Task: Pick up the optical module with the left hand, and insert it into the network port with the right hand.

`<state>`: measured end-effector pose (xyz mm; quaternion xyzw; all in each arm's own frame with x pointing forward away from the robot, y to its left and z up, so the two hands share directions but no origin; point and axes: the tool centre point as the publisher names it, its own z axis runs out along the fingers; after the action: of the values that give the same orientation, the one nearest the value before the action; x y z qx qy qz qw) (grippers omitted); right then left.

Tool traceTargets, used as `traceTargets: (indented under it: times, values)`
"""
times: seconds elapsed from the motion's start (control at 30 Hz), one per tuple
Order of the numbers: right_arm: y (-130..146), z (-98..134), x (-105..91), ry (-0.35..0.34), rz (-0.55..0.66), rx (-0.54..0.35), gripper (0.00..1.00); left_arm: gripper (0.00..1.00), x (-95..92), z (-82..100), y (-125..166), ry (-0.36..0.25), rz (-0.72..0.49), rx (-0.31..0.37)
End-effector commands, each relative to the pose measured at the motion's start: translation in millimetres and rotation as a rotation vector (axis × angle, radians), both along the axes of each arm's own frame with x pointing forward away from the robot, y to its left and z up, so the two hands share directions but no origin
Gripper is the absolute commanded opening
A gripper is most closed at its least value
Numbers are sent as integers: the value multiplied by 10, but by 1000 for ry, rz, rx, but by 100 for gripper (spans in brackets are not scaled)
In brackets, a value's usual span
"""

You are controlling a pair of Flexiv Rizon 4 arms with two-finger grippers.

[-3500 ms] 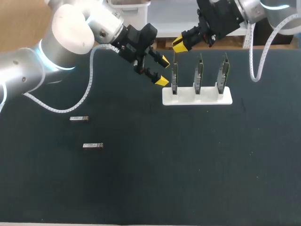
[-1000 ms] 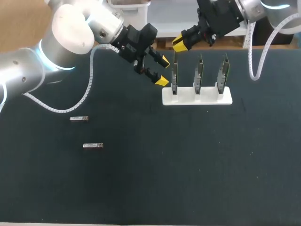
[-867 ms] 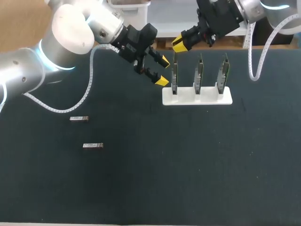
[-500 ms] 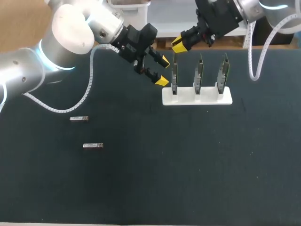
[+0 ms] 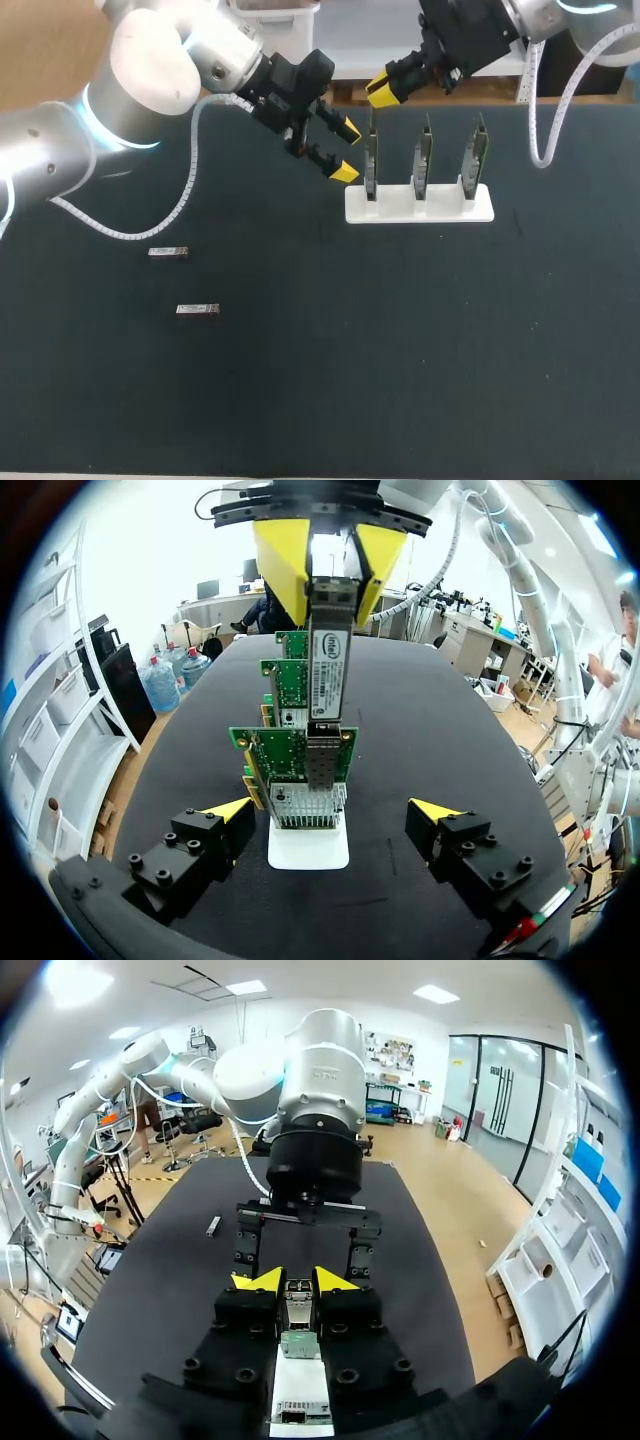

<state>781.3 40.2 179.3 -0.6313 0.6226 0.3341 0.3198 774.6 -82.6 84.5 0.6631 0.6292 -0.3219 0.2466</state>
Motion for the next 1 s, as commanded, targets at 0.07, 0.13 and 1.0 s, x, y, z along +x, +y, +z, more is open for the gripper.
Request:
traceTargets:
  times: [0.07,0.13,1.0]
  values:
    - [12,-22,29,3,7,-12,0,100,17,7,-8,4,-1,6]
    - [15,-29,28,4,15,-14,0,100,17,7,-8,4,-1,6]
    - [15,-36,45,17,29,2,0,100,17,7,-8,4,-1,6]
